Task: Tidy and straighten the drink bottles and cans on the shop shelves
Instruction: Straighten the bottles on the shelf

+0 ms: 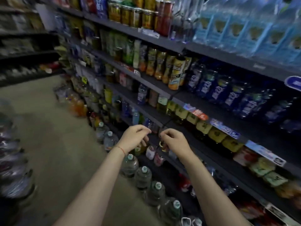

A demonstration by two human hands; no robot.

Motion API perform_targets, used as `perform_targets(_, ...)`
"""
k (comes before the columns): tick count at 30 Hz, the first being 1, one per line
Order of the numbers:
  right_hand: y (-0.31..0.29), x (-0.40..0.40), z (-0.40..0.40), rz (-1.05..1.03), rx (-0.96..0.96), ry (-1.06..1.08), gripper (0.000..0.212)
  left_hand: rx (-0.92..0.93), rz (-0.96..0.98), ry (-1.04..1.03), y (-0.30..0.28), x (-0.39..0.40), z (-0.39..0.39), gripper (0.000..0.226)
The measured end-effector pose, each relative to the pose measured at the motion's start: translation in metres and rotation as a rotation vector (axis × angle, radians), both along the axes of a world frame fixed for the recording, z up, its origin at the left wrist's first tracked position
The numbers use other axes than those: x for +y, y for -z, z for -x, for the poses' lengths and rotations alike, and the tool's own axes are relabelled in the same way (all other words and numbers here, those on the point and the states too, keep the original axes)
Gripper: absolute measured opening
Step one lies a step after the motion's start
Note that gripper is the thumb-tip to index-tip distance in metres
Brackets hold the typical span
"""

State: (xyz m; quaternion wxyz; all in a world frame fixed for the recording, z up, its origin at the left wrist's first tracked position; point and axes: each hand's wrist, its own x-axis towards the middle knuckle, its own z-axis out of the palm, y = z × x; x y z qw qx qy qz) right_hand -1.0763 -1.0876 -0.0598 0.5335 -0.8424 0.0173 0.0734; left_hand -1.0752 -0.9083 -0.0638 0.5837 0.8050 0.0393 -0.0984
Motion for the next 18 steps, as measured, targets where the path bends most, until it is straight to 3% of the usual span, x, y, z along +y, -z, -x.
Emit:
perform_targets(6,0.015,0.040,-0.067,0.010,0.088,-0.017,0.017,0.090,0.069,-0.041,0.027,0.042,-0.053,0.018)
perform_targets(18,0.050,0.104,-0.274,-0.105,0.123,0.066,0.021,0.109,-0.092,-0.057,0.013,0.099,-0.246,0.021)
